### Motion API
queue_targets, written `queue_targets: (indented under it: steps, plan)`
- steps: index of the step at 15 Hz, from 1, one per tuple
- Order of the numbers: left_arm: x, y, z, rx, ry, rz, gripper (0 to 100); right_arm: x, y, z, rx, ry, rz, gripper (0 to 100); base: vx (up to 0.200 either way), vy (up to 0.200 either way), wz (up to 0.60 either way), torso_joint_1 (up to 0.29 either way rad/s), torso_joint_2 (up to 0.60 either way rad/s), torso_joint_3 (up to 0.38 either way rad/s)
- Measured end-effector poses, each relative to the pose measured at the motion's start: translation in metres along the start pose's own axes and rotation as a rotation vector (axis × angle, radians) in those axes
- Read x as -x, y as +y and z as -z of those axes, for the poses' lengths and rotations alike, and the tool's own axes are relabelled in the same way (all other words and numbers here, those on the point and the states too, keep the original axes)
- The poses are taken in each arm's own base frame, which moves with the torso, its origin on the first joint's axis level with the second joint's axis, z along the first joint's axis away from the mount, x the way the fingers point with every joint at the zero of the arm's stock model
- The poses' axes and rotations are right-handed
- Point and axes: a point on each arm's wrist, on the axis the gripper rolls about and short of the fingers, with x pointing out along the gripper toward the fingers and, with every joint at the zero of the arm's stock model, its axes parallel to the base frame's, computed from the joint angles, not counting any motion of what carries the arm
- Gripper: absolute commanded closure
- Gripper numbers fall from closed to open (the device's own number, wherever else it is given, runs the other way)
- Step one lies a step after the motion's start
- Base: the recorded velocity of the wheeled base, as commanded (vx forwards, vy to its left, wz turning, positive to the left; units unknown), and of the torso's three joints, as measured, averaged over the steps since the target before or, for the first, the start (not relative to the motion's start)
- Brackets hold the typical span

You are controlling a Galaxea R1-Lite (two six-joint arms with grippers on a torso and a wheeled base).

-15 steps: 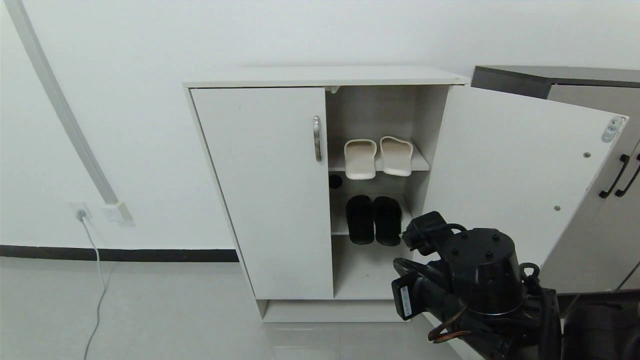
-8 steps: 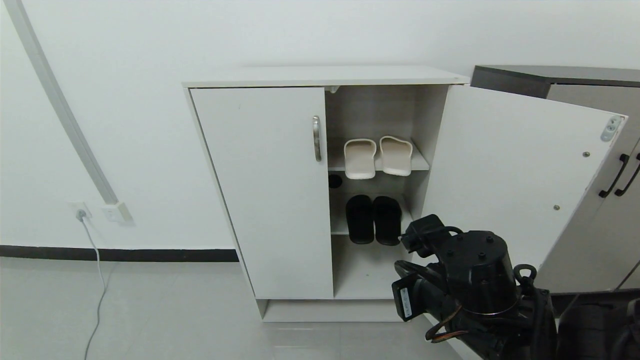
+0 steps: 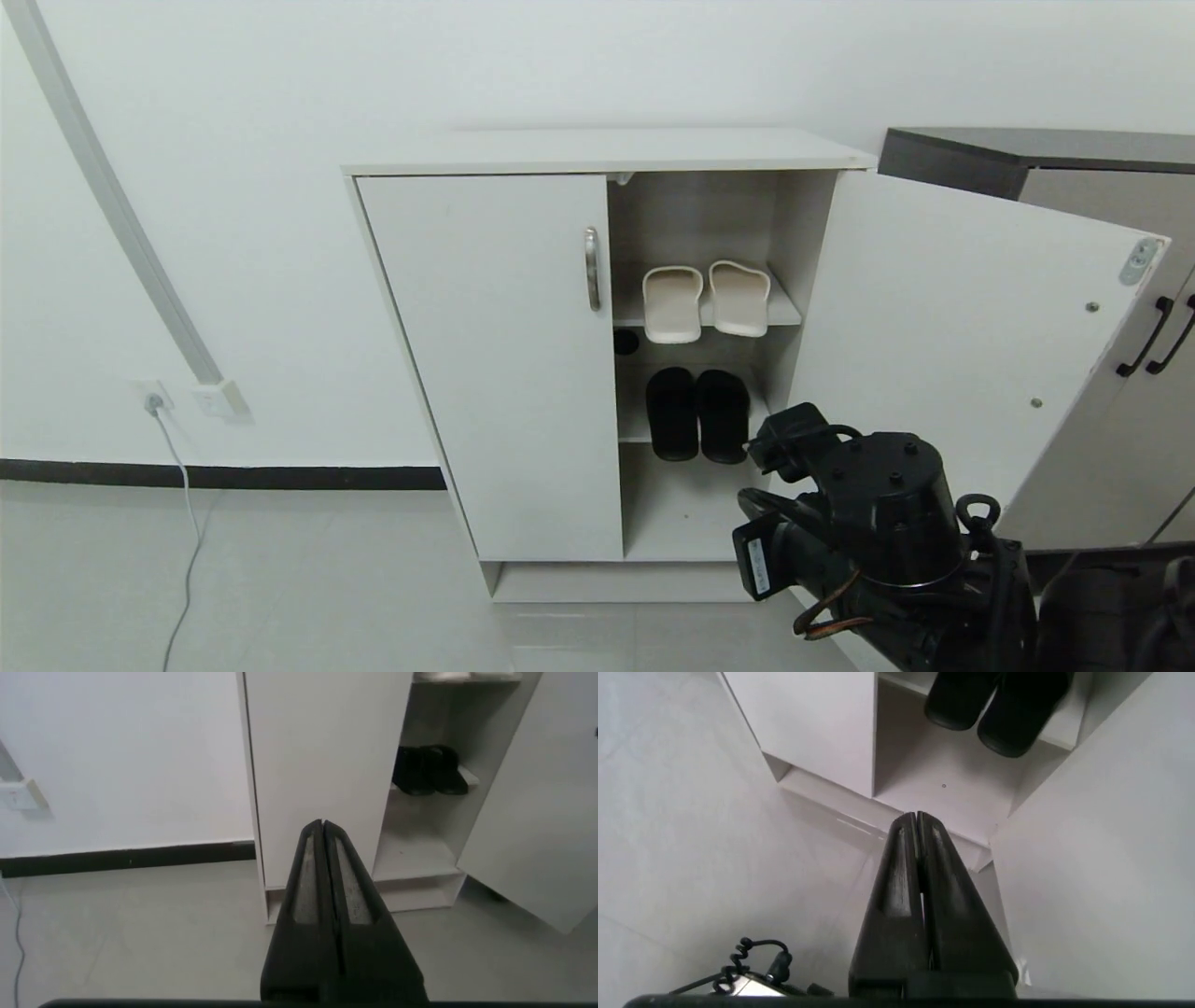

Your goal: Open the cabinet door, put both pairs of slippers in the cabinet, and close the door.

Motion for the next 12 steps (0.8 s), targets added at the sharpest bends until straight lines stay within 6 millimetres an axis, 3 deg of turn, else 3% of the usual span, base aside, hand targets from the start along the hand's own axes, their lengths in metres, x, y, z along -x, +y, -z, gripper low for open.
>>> queue_targets:
  steps: [12]
  plan:
    - [0.0, 0.0, 0.0, 0.0, 0.0, 0.0, 100, 0.0002, -0.0003, 0.0024, 0.005, 0.009, 0.0, 100, 0.0, 0.0, 0.0, 0.122, -0.46, -0.34]
